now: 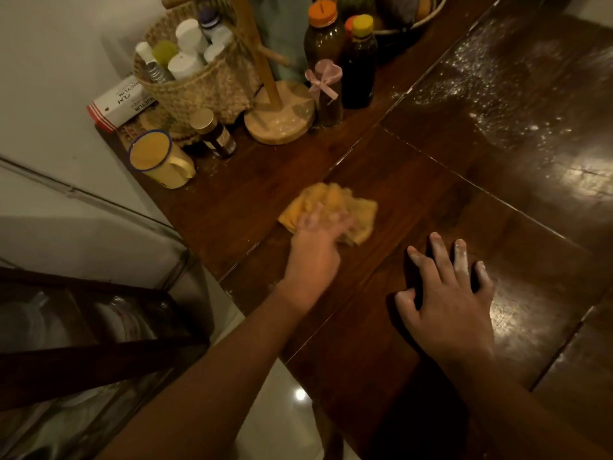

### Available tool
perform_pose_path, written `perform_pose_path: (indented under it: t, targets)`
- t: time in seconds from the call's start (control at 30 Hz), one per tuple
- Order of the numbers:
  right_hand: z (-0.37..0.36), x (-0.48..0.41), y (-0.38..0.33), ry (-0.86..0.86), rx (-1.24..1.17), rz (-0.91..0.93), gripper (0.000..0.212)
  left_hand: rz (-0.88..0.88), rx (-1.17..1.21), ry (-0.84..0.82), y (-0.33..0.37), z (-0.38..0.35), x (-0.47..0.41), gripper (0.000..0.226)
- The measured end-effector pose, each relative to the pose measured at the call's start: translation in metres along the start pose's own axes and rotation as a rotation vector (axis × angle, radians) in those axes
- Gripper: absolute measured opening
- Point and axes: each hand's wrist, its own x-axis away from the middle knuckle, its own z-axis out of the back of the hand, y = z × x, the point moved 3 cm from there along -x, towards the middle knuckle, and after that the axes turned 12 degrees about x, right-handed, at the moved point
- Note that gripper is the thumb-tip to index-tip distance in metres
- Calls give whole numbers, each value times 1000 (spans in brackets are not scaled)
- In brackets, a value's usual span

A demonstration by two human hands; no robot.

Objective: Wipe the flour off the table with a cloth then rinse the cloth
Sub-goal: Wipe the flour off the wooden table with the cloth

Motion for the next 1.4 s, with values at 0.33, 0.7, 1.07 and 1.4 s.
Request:
perform_pose_path:
  t: [0.33, 0.7, 1.07, 1.4]
  targets:
    - [0, -1, 0, 19, -14, -16, 63, 80, -26, 52, -5, 13, -60, 66]
    - [1, -1, 0, 37, -24, -33, 59, -100, 178, -35, -65, 52, 8, 57]
    - [4, 2, -2, 46, -32, -35, 60, -31, -48, -78, -41, 26, 130, 58]
    - [3, 0, -2, 48, -44, -31, 56, 154, 56, 159, -12, 7, 37, 50]
